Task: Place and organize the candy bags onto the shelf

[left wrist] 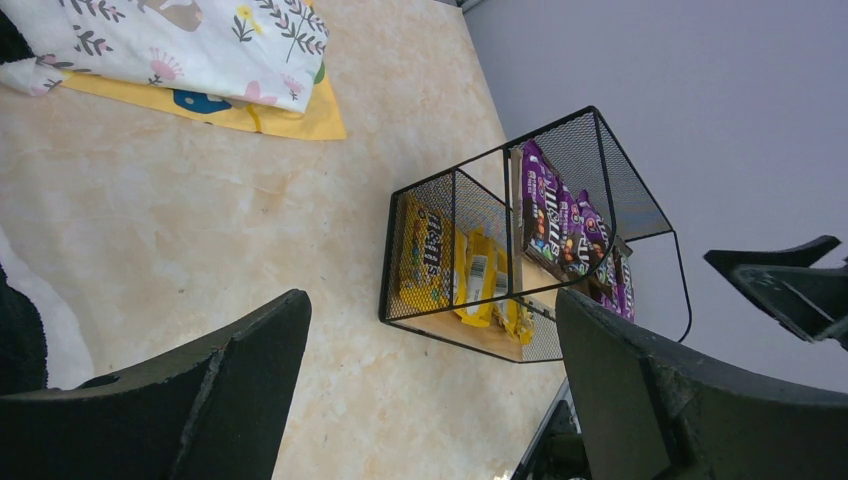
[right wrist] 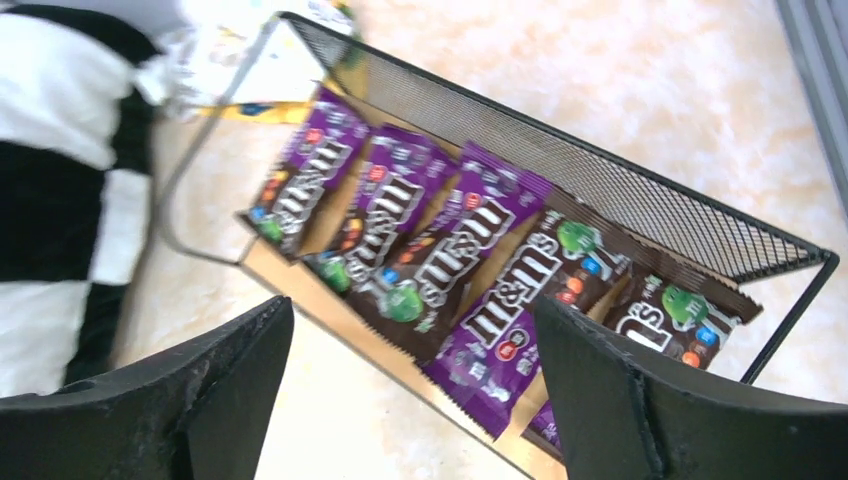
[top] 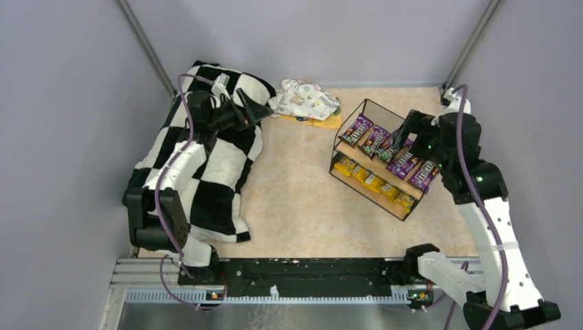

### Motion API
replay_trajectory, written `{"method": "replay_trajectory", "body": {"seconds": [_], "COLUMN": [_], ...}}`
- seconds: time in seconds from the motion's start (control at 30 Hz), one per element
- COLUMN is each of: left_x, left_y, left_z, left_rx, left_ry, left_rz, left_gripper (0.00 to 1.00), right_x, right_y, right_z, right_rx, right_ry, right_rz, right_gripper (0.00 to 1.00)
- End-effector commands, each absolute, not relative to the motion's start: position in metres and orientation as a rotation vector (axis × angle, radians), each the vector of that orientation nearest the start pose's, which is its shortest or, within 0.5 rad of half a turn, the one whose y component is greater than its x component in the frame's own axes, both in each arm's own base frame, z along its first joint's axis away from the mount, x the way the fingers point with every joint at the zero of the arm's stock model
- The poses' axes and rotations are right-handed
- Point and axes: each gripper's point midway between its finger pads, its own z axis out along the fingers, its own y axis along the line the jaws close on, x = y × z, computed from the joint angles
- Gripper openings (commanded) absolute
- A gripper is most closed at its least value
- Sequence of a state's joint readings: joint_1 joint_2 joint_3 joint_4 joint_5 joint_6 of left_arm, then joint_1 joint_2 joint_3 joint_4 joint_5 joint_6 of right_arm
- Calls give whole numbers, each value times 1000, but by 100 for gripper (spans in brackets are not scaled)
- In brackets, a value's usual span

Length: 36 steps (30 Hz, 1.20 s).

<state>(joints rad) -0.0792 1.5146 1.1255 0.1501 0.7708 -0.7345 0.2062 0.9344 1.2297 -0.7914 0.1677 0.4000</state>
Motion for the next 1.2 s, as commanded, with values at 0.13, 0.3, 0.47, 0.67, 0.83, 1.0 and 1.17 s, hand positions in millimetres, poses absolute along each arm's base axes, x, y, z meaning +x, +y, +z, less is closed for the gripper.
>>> {"method": "replay_trajectory", "body": {"seconds": [0.13,0.3,0.47,0.67,0.83,1.0,1.17], "left_x": [399,380,343,293,244,181,137], "left_y": [-179,-186,-191,-188,-174,-154,-138], "left_z": [312,347,395,460,525,573,597], "left_rx": [120,253,381,496,458,408,384], "left_ry": [1794,1686,1503,1304,1166,997,879], "left_rz": [-1193,-1112,-1059,-973,-957,-930,-899], "left_gripper": [98,98,98,98,98,98,98], "right_x": [234,217,188,140,116,103,99], "right_y": [73,67,65,49,40,31,20], "right_z": [428,458,495,531,541,538,535], "right_rx": [62,82,39,5,-5,-1,20], "right_ry": [1655,1591,1463,1296,1255,1217,1212], "right_rz": [461,469,486,441,401,362,300], "right_gripper": [99,99,99,99,99,99,99]}}
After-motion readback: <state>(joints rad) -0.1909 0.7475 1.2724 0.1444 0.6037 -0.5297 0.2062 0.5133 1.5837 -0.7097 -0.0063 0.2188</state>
